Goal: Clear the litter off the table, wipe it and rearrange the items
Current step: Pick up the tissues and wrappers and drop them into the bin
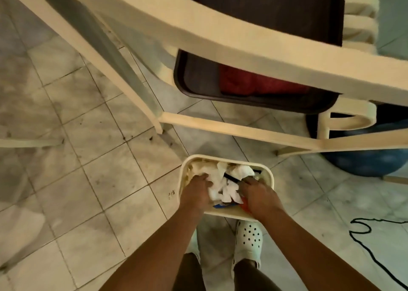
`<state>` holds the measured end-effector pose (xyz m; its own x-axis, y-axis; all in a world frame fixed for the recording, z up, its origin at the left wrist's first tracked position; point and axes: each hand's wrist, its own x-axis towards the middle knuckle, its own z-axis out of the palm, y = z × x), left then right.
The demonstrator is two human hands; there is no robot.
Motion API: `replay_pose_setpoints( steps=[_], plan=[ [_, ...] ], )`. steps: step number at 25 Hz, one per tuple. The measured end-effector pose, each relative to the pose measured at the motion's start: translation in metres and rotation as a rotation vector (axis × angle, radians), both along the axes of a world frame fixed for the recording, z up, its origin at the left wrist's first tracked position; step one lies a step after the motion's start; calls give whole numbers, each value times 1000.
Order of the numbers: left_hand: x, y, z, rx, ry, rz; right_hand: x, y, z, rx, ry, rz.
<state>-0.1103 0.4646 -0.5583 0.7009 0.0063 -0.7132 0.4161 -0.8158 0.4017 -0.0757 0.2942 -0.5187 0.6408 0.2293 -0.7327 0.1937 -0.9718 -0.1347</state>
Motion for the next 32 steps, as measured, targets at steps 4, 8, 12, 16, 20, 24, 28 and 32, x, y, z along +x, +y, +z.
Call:
replay_pose_setpoints(
  steps=[4,8,12,16,20,24,28,32],
  plan=[
    [8,-3,4,55,68,-181,5,-2,-6,-92,-113,203],
    [-3,-2,60,108,-88,-51,-12,-5,44,12,-142,56],
    [-21,4,152,-143,-253,242,-34,2,136,171,-146,-205],
    [-18,3,293,-339,-384,471,-37,15,266,422,-99,-535],
    [3,-17,437,-388,-486,399,-26,8,404,615,-259,-650],
    [20,-53,542,-378,-656,273,-14,-22,502,697,-462,-580],
    [24,-109,606,-420,-738,229,-10,-87,561,743,-620,-604],
    [12,-198,644,-477,-724,150,-26,-185,582,723,-666,-699]
  ],
)
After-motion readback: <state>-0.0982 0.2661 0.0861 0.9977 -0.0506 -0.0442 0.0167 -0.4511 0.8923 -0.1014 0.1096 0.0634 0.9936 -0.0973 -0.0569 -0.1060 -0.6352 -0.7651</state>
